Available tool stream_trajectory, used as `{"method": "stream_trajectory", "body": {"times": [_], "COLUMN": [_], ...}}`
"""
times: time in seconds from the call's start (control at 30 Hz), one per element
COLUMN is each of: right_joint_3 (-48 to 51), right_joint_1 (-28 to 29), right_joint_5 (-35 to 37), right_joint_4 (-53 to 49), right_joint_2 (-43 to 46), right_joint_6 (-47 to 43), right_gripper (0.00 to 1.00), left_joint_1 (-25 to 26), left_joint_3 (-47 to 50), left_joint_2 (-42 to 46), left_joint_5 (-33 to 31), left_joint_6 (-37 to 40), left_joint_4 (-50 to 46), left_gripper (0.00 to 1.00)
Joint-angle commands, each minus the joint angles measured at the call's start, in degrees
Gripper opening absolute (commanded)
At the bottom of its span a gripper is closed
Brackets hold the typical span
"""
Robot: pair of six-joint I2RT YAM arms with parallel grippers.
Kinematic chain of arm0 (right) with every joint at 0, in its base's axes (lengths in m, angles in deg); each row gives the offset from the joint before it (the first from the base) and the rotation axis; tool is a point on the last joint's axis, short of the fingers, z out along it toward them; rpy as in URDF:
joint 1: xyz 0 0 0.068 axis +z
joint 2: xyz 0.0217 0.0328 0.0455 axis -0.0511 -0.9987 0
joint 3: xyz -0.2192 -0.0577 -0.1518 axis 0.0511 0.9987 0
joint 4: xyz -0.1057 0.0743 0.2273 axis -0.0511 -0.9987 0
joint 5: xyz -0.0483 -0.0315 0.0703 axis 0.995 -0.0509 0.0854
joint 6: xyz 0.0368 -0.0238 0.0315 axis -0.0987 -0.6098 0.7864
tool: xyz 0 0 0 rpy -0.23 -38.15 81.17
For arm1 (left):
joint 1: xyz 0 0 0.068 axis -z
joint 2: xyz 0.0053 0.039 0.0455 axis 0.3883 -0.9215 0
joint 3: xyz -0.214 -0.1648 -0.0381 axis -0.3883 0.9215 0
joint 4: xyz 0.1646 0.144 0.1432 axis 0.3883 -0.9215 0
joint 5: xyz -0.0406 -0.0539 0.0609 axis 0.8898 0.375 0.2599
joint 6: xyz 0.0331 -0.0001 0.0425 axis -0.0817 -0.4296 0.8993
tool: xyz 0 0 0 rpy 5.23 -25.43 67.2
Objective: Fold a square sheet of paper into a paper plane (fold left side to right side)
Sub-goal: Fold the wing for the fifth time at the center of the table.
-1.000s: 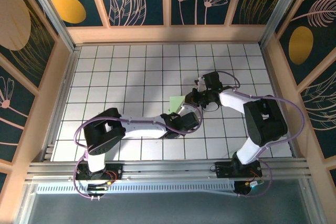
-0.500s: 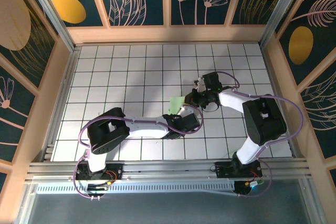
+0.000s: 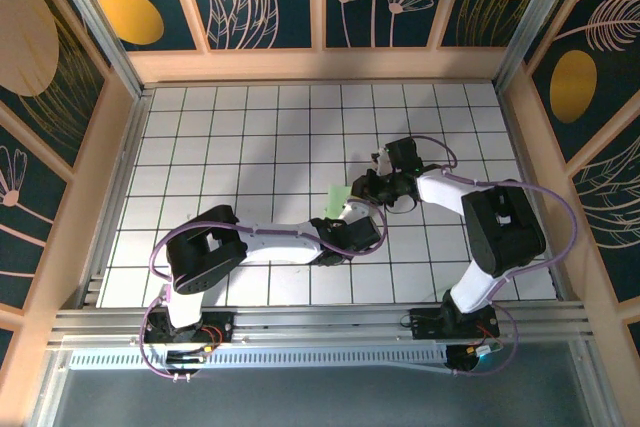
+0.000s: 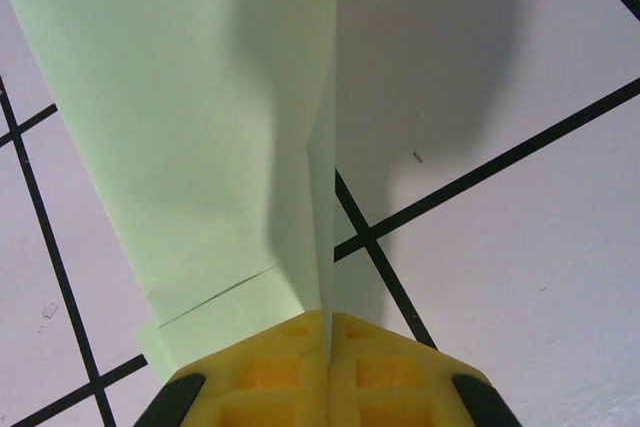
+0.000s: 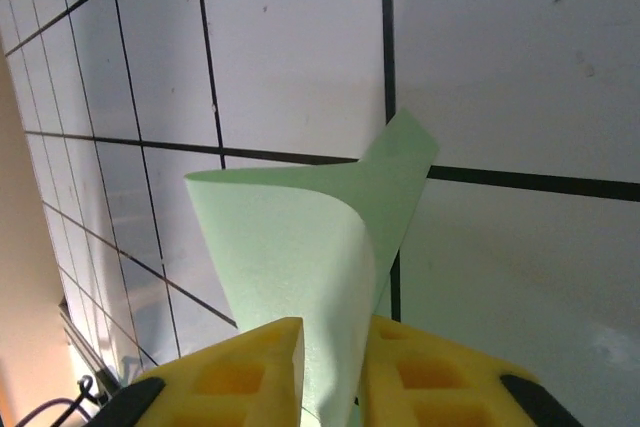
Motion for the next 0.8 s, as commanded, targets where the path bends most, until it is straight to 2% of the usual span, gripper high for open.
{"method": "stream_trajectory", "body": {"times": [0.0, 0.13, 0.33, 0.6, 0.77], "right_joint_3": [-0.31, 1.33, 5.37, 10.3, 11.72], "right_joint_1": [-2.05, -6.44, -12.55, -13.19, -12.66], "right_joint_5": [5.2, 9.66, 14.35, 10.63, 8.0], "right_joint_4": [-2.03, -3.72, -4.65, -1.09, 0.72], "right_joint_2": [4.93, 11.22, 19.74, 22.85, 21.84], "right_joint_6": [-2.64, -5.45, -9.12, -11.32, -11.78], "right_gripper": [0.33, 0.5, 0.64, 0.67, 0.67], "left_joint_1": [0.15, -1.18, -6.18, -11.85, -13.64], "left_joint_3": [0.01, 2.0, 7.52, 11.87, 12.78], "left_joint_2": [1.38, 3.88, 8.83, 9.52, 8.05], "left_joint_5": [1.18, 6.47, 20.34, 35.32, 38.68], "left_joint_6": [-1.34, -1.15, -2.39, -6.03, -8.44], "left_joint_4": [-0.19, 2.66, 10.54, 18.18, 20.76], "left_gripper": [0.0, 0.0, 0.0, 0.0, 0.0]}}
